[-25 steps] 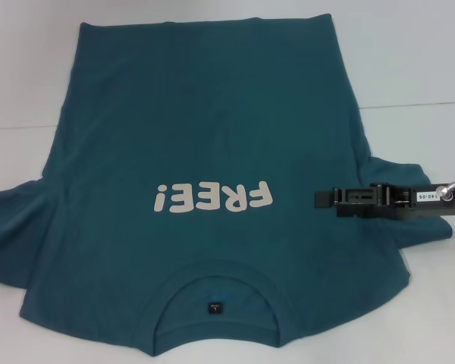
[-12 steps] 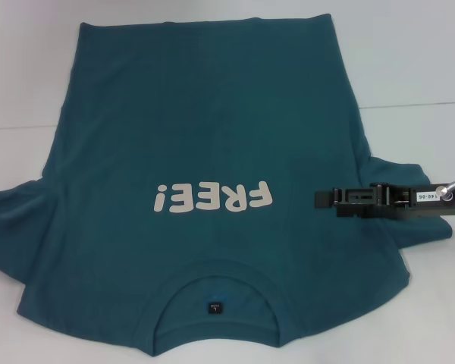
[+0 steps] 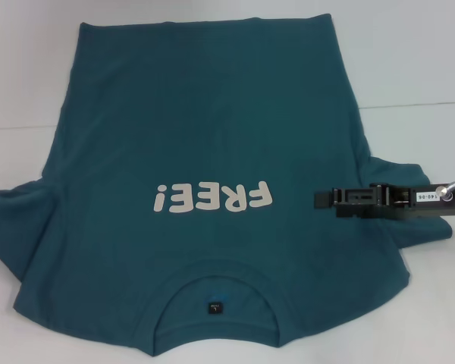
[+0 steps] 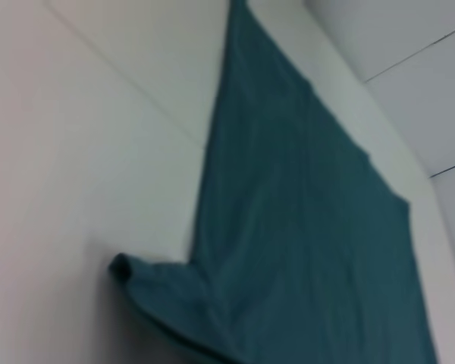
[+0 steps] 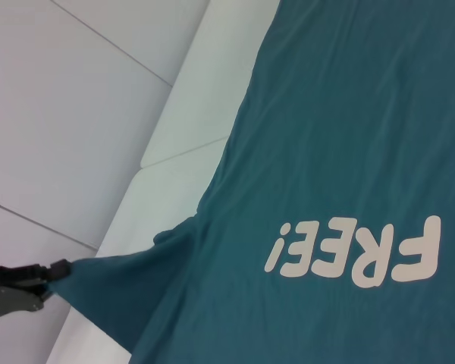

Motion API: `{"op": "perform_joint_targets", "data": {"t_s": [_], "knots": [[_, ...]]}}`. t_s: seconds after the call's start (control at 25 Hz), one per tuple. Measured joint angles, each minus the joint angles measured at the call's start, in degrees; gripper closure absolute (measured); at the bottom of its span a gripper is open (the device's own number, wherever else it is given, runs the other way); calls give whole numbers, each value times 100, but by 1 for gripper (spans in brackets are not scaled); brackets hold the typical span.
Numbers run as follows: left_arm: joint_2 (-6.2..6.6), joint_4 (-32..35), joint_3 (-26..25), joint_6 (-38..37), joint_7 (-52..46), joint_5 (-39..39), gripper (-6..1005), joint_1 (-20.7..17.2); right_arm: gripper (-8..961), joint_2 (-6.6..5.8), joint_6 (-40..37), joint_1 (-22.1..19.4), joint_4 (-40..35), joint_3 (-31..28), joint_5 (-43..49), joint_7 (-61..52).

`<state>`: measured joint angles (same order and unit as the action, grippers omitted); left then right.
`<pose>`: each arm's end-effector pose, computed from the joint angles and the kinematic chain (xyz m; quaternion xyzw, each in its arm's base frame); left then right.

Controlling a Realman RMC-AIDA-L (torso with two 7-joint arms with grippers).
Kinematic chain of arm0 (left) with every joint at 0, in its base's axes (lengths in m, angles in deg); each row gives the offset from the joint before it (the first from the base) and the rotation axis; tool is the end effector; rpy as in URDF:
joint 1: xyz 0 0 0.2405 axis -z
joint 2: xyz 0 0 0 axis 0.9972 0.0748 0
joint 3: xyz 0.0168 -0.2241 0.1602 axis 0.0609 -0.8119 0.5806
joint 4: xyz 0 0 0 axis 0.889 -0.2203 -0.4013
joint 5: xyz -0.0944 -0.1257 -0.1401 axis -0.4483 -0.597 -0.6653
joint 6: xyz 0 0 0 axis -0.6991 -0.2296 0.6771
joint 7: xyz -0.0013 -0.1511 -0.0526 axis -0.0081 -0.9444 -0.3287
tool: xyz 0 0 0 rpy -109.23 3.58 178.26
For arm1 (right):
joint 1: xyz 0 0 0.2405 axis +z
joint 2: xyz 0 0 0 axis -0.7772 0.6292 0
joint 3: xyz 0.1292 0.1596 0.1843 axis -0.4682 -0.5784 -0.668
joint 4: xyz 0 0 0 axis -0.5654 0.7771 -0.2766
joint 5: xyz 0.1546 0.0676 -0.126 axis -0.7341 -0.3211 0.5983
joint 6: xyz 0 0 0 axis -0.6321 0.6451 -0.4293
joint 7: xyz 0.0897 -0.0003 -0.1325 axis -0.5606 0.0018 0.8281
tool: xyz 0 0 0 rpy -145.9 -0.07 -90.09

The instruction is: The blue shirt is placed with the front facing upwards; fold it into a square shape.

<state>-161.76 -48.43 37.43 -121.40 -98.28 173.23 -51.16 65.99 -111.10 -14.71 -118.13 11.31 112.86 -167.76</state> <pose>-0.3661 0.3802 0.1092 -0.6317 -0.6926 -0.2649 0.2260 0.2839 0.3811 0.0090 -0.7865 0.5723 0.2165 0.0835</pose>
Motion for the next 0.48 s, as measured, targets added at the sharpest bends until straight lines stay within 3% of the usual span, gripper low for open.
{"op": "perform_joint_targets", "data": {"t_s": [0.48], "knots": [[93,-82,-59,-308,66,-375,911,14,42,0,4,-8,0,-9,0,14]]}}
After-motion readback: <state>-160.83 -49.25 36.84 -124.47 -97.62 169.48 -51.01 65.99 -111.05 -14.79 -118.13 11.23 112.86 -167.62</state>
